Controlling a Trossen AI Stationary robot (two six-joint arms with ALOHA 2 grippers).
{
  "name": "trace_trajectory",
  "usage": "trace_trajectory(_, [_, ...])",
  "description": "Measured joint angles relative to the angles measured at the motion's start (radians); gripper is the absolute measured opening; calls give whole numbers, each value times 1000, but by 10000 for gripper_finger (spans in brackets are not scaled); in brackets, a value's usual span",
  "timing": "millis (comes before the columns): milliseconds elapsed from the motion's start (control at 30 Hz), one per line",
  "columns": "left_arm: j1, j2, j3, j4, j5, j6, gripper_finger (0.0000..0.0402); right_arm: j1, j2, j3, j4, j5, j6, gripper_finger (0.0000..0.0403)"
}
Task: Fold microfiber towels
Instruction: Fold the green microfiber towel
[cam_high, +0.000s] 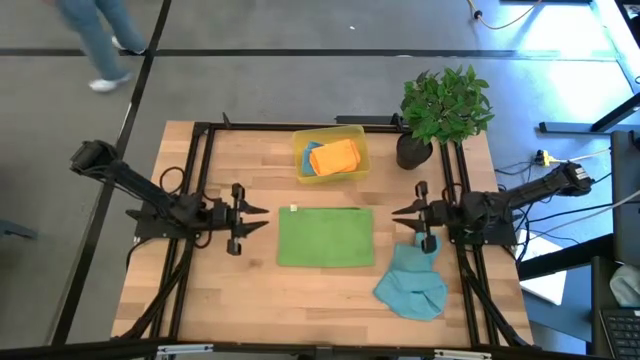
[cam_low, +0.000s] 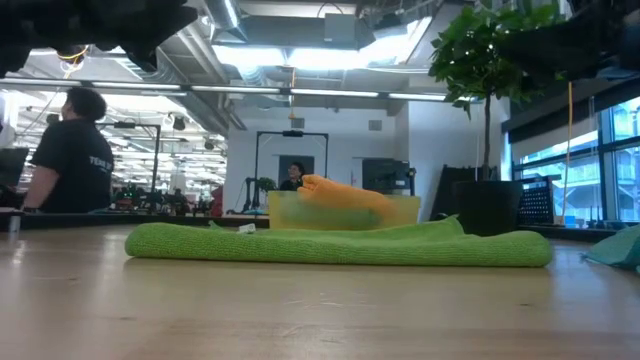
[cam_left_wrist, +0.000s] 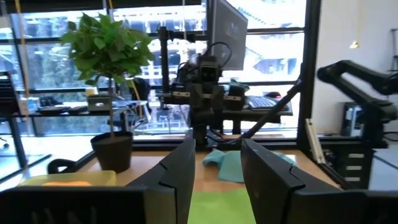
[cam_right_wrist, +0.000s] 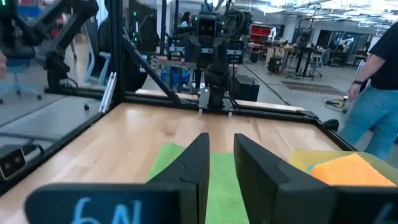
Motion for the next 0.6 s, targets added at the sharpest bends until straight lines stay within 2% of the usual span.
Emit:
trace_trajectory(200, [-66, 0, 0, 0, 1, -25, 120, -2, -75, -33, -3, 4, 45, 76])
trace_trajectory(433, [-131, 0, 0, 0, 1, -65, 120, -2, -79, -33, -4, 3, 19, 76])
trace_trajectory(600, [-136, 0, 0, -5, 1, -132, 120, -2, -79, -33, -4, 2, 17, 76])
